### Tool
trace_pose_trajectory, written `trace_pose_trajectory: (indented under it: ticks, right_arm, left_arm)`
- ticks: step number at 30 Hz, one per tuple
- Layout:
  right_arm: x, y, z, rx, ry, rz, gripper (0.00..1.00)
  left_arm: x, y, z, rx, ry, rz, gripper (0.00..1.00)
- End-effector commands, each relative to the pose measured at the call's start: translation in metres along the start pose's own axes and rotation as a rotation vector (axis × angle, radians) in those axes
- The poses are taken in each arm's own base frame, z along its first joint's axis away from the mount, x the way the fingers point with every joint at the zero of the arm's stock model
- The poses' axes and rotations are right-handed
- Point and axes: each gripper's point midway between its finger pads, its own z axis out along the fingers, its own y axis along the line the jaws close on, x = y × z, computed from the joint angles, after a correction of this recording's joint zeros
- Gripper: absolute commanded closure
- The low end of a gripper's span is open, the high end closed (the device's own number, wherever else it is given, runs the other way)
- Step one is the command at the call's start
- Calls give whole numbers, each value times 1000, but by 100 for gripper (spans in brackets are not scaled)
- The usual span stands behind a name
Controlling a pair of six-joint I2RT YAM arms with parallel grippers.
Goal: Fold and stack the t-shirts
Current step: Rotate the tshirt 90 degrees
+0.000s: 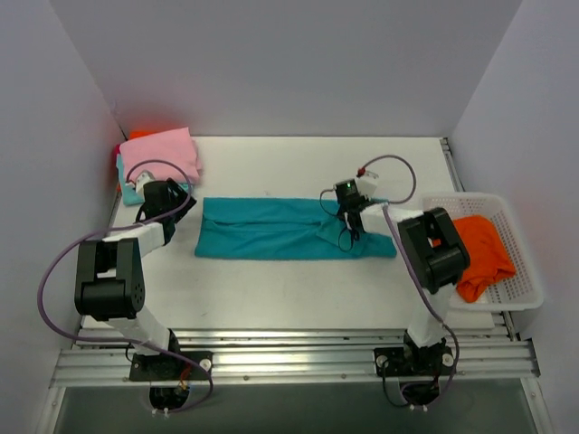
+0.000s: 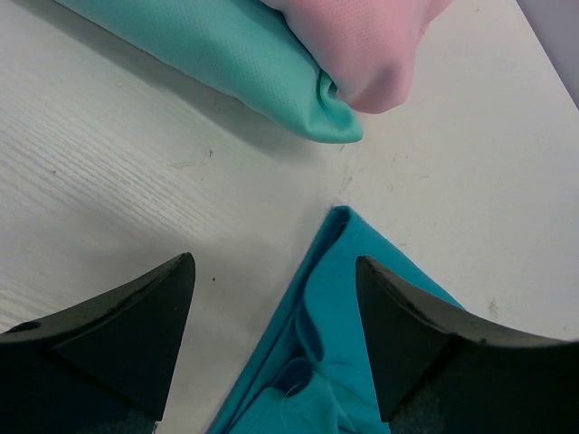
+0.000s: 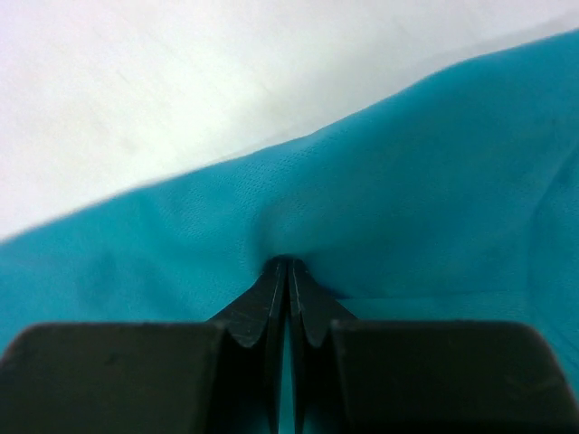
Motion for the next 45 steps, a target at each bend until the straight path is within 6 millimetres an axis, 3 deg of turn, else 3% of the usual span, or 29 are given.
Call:
trace_pose_trajectory:
  ticks: [1, 4, 5, 6, 7, 8, 9, 10, 11, 13, 14, 16, 17, 18, 19, 20, 21, 22, 23, 24, 25, 26, 28, 29, 34, 37, 38, 42, 45]
  right_arm:
    - [-9, 46, 34, -98, 27, 40, 100]
    - [15, 82, 76, -168, 118, 26, 100]
    - [-17, 125, 80, -268, 86, 57, 100]
    - [6, 132, 107, -268, 138, 42, 100]
    - [3, 147, 115, -301, 151, 44, 100]
    - [-38, 194, 109, -433, 100, 76, 100]
    - [-24, 203, 130, -458, 124, 70, 100]
    - [-38, 223, 131, -526, 100, 70, 100]
    - [-83, 259, 115, -653, 7, 86, 100]
    - [-105, 300, 92, -894, -83, 69, 62]
    - [-123, 310, 76, -961, -138, 60, 1]
    - [-149, 315, 50, -1010, -220, 36, 0]
    - [-186, 316, 12, -1032, -312, 9, 0]
    - [-175, 303, 14, -998, -311, -5, 0]
    - [-185, 291, 8, -944, -359, 9, 0]
    - [-222, 282, -42, -949, -461, 13, 0]
    - [-201, 262, -35, -885, -442, 3, 0]
    - [-226, 253, -74, -813, -530, 31, 0]
    - [-223, 243, -80, -730, -547, 18, 0]
    - [-204, 230, -78, -624, -521, -56, 0]
    - [-194, 229, -91, -534, -534, -62, 0]
    - [-193, 229, -108, -521, -534, -75, 0]
    - [-160, 223, -110, -471, -454, -118, 0]
    - [-144, 230, -125, -496, -431, -124, 0]
    - [-36, 234, -129, -580, -196, -125, 0]
    - [19, 237, -139, -610, -91, -162, 0]
    - [37, 242, -152, -631, -82, -181, 0]
    - [87, 249, -171, -656, 2, -206, 0]
    - [119, 251, -171, -651, 70, -214, 0]
  left_arm:
    - [-11, -10, 2, 34, -35, -2, 20]
    - [-11, -9, 2, 31, -36, -2, 20]
    - [-10, -8, 2, 29, -36, -2, 20]
    - [-10, -8, 2, 30, -35, 0, 20]
    - [-10, -8, 2, 30, -33, 0, 20]
    - [-10, -8, 2, 29, -36, 0, 20]
    - [-10, -8, 3, 28, -33, 0, 20]
    - [-9, -8, 3, 26, -30, 2, 20]
    - [-10, -8, 3, 24, -34, 2, 20]
    - [-11, -8, 3, 23, -37, 5, 20]
    - [-11, -8, 3, 20, -39, 5, 20]
    - [-10, -9, 4, 17, -36, 8, 20]
    - [-11, -9, 4, 16, -37, 8, 20]
    - [-11, -9, 4, 16, -37, 11, 20]
    - [-11, -9, 3, 17, -39, 9, 20]
    - [-11, -9, 3, 16, -40, 10, 20]
    - [-11, -9, 4, 15, -41, 11, 20]
    - [-11, -10, 3, 15, -42, 12, 20]
    - [-11, -10, 3, 15, -42, 12, 20]
    - [-10, -10, 3, 12, -41, 15, 20]
    - [-11, -11, 3, 15, -45, 14, 20]
    - [-11, -10, 3, 13, -45, 15, 20]
    - [-11, -11, 3, 14, -44, 15, 20]
    - [-10, -10, 3, 12, -44, 16, 20]
    - [-11, -10, 2, 15, -47, 15, 20]
    - [-10, -10, 2, 15, -47, 15, 20]
    - [-11, -10, 2, 16, -48, 15, 20]
    - [-11, -11, 1, 19, -50, 14, 20]
    - [-10, -11, 1, 22, -49, 14, 20]
